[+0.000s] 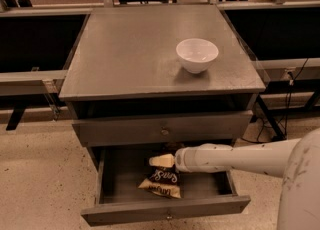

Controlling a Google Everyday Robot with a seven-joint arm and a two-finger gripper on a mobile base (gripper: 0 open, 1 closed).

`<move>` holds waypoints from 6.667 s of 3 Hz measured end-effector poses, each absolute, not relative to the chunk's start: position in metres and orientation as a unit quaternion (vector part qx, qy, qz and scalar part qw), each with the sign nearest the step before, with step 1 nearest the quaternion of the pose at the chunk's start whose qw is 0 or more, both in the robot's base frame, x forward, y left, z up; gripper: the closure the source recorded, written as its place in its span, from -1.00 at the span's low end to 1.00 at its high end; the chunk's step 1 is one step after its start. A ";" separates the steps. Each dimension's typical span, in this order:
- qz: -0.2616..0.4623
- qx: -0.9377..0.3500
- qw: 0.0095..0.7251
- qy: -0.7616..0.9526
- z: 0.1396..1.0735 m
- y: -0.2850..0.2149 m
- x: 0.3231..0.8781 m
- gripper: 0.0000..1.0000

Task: Pick brown chip bag from middle drawer and place on counter

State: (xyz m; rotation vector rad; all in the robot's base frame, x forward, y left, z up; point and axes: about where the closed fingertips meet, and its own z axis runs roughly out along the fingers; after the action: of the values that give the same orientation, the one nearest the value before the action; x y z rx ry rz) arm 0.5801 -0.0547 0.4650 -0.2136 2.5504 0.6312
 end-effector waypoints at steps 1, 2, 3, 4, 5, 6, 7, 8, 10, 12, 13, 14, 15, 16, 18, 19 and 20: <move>0.230 -0.087 0.263 0.933 0.462 -0.053 0.578 -1.00; 0.228 -0.092 0.267 0.932 0.457 -0.051 0.578 -0.65; 0.239 -0.087 0.263 0.931 0.452 -0.051 0.578 -0.18; 0.250 -0.072 0.246 0.934 0.440 -0.054 0.581 0.29; 0.265 -0.067 0.225 0.935 0.432 -0.050 0.581 0.91; 0.308 -0.073 0.212 0.925 0.429 -0.047 0.581 1.00; 0.385 -0.087 0.216 0.893 0.463 -0.048 0.567 1.00; 0.446 -0.148 0.237 0.850 0.532 -0.044 0.523 1.00; 0.438 -0.284 0.285 0.804 0.657 -0.089 0.428 1.00; 0.320 -0.385 0.342 0.795 0.766 -0.074 0.407 1.00; 0.247 -0.434 0.365 0.786 0.831 -0.050 0.413 1.00; 0.217 -0.454 0.361 0.785 0.893 -0.032 0.427 1.00; 0.210 -0.468 0.350 0.783 0.977 0.017 0.432 1.00; 0.155 -0.432 0.354 0.815 1.057 0.014 0.462 1.00; 0.158 -0.358 0.375 0.840 1.140 0.066 0.491 1.00; 0.189 -0.352 0.370 0.838 1.157 0.117 0.495 1.00; 0.251 -0.397 0.329 0.819 1.114 0.182 0.507 0.65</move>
Offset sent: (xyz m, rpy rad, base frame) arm -0.0006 0.0034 -0.0129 -0.0196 -0.0557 0.0206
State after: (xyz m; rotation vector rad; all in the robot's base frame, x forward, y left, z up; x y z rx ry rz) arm 0.5074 0.1815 1.1145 -1.0386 2.1440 0.6565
